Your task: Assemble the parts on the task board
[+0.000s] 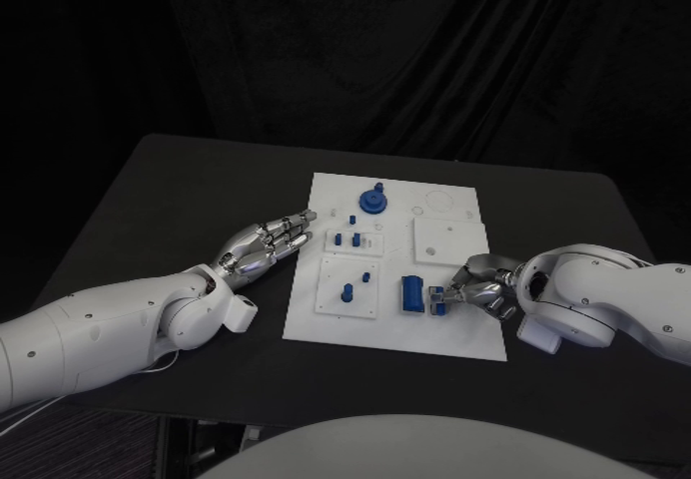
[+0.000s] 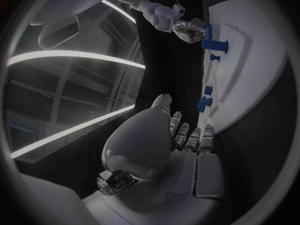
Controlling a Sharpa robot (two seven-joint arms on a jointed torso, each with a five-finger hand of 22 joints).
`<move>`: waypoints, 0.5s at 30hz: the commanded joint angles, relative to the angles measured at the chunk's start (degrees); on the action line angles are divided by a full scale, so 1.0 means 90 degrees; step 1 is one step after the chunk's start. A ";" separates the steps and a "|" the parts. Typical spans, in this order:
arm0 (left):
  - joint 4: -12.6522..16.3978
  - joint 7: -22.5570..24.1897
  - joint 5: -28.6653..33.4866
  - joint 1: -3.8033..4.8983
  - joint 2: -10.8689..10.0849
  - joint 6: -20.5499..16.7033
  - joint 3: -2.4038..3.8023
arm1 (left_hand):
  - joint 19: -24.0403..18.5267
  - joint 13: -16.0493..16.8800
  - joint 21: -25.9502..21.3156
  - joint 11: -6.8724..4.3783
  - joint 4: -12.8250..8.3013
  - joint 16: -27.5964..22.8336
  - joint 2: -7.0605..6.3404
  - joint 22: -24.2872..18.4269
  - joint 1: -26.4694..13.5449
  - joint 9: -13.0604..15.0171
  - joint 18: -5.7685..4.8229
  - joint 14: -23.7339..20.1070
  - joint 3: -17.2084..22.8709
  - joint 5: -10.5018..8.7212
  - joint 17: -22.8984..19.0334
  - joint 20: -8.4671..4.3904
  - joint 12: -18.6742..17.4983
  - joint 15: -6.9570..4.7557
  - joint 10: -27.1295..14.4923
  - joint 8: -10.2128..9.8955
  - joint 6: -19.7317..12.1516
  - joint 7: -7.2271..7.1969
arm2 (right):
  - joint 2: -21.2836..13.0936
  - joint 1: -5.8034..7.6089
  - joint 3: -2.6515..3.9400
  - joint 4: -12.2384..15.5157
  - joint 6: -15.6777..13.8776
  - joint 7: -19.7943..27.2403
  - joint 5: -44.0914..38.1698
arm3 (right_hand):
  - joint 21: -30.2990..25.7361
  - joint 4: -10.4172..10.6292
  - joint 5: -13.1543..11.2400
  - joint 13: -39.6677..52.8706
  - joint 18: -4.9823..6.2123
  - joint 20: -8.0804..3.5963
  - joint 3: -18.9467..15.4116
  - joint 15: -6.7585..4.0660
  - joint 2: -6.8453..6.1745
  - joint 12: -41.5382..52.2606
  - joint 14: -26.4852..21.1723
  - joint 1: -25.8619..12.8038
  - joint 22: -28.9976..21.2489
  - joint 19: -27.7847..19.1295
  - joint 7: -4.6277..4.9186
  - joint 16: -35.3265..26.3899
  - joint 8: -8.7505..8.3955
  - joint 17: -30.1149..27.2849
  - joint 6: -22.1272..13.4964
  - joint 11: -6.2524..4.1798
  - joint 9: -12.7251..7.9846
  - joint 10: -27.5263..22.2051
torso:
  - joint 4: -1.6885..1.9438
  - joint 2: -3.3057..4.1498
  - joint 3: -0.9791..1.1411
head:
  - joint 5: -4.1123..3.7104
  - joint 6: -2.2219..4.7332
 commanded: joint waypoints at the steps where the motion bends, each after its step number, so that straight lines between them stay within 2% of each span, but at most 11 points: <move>1: -0.0009 -0.0114 -0.0016 -0.0051 0.0014 0.0078 -0.0025 | 0.0010 0.0006 0.0004 0.0054 -0.0003 0.0010 0.0076 -0.0001 -0.0007 0.0001 -0.0080 -0.0010 0.0040 -0.0013 0.0003 0.0037 0.0030 0.0052 0.0008 0.0011 -0.0043 0.0005 | 0.0015 -0.0017 0.0001 -0.0001 0.0137 -0.0139 0.0013 | -0.0024 0.0134 -0.0038 0.1675 0.0050 0.0048 -0.0071 0.0060 -0.0019 0.0009 0.0526 -0.0139 0.1410 0.0304 0.0043 -0.0012 -0.0012 0.0948 -0.0026 0.0048 -0.0015 0.0664 | -0.0001 0.0001 0.0001 | 0.0006 -0.0001; 7: -0.0009 -0.0112 -0.0016 -0.0057 0.0013 0.0084 -0.0025 | 0.0010 0.0005 0.0003 0.0054 -0.0009 0.0009 0.0060 -0.0005 -0.0012 0.0001 -0.0085 -0.0012 0.0038 -0.0011 0.0002 0.0040 0.0026 0.0060 0.0006 0.0011 -0.0044 0.0011 | 0.0020 -0.0018 0.0001 0.0000 0.0125 -0.0135 -0.0115 | -0.0027 0.0327 -0.0041 0.1675 0.0051 0.0057 -0.0223 0.0067 -0.0092 0.0009 0.0527 -0.0290 0.1409 0.0303 0.0050 -0.0010 0.0000 0.0951 -0.0034 0.0055 -0.0030 0.0664 | -0.0004 0.0000 0.0003 | 0.0008 -0.0001; 9: -0.0010 -0.0113 -0.0016 -0.0059 0.0012 0.0085 -0.0025 | 0.0010 0.0005 0.0003 0.0054 -0.0009 0.0009 0.0060 -0.0005 -0.0012 0.0001 -0.0085 -0.0012 0.0038 -0.0011 0.0002 0.0040 0.0026 0.0060 0.0006 0.0011 -0.0044 0.0011 | 0.0019 -0.0018 0.0001 0.0002 0.0114 -0.0122 -0.0173 | -0.0025 0.0456 -0.0050 0.1675 0.0050 0.0060 -0.0378 0.0069 -0.0170 0.0009 0.0526 -0.0417 0.1410 0.0304 0.0049 -0.0012 0.0015 0.0945 -0.0027 0.0056 -0.0034 0.0664 | -0.0004 0.0001 0.0004 | 0.0013 -0.0001; 15: -0.0012 -0.0115 -0.0016 -0.0065 0.0013 0.0090 -0.0025 | 0.0009 0.0006 0.0003 0.0054 -0.0010 0.0009 0.0058 -0.0006 -0.0014 0.0001 -0.0087 -0.0012 0.0039 -0.0008 0.0002 0.0041 0.0028 0.0062 0.0006 0.0011 -0.0045 0.0013 | 0.0011 -0.0019 0.0001 0.0020 0.0050 -0.0057 -0.0246 | -0.0024 0.0532 -0.0047 0.1675 0.0051 0.0058 -0.0482 0.0064 -0.0216 0.0009 0.0526 -0.0459 0.1410 0.0304 0.0042 -0.0010 0.0030 0.0948 -0.0027 0.0050 -0.0037 0.0664 | -0.0003 0.0002 0.0007 | 0.0015 -0.0001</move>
